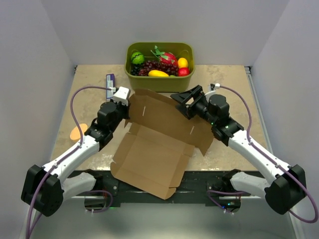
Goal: Fold the paper box
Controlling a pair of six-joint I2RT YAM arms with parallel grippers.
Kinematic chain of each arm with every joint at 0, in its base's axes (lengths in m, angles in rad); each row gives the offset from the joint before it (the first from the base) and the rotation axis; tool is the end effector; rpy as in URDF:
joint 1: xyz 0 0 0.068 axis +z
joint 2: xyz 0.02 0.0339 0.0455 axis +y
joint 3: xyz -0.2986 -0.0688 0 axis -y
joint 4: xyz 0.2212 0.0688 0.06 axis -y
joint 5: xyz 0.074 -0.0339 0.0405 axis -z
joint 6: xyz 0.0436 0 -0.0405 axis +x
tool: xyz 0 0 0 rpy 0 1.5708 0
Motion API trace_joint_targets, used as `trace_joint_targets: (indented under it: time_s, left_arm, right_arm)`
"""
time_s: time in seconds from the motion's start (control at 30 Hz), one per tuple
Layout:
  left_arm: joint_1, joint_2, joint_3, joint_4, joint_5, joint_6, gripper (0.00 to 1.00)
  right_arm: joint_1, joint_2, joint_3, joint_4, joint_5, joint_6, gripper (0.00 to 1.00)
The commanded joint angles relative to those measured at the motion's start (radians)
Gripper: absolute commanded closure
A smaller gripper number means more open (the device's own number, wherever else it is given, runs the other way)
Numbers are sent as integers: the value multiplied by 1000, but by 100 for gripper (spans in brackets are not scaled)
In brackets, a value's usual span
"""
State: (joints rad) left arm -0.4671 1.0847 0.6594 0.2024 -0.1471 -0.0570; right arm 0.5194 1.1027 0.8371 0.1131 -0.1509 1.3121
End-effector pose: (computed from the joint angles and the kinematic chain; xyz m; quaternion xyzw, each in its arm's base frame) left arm 0.2002 -0.0938 0.3150 0.1138 0.7723 -0.1058 0.6160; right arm 0.1966 0.1200 0.3620 0.2469 0.7170 0.5498 0.3502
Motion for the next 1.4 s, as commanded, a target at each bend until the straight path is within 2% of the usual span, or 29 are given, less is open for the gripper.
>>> trace_joint_targets:
  time_s: [0.0, 0.1, 0.23, 0.4, 0.6, 1.03, 1.23, 1.37]
  left_arm:
    - [-2, -20, 0, 81, -81, 39, 100]
    - [-8, -26, 2, 83, -92, 49, 100]
    - [-16, -45, -3, 78, -112, 80, 100]
    - [-28, -58, -15, 95, -135, 121, 100]
    - [-47, -66, -24, 107, -140, 155, 100]
    - [-87, -98, -41, 123, -141, 174, 100]
    - [-97, -89, -38, 115, -144, 155, 100]
    - [-96, -89, -29, 89, -147, 129, 100]
  right_arm:
    - [19, -17, -15, 56, 48, 205, 21]
    - [39, -17, -53, 89, 71, 294, 21]
    - [41, 13, -66, 94, 108, 332, 21]
    - [53, 60, -130, 195, 175, 475, 22]
    - [60, 117, -102, 172, 208, 552, 22]
    - [62, 253, -58, 212, 258, 561, 26]
    - [64, 266, -67, 221, 292, 518, 35]
    - [71, 244, -64, 186, 352, 467, 49]
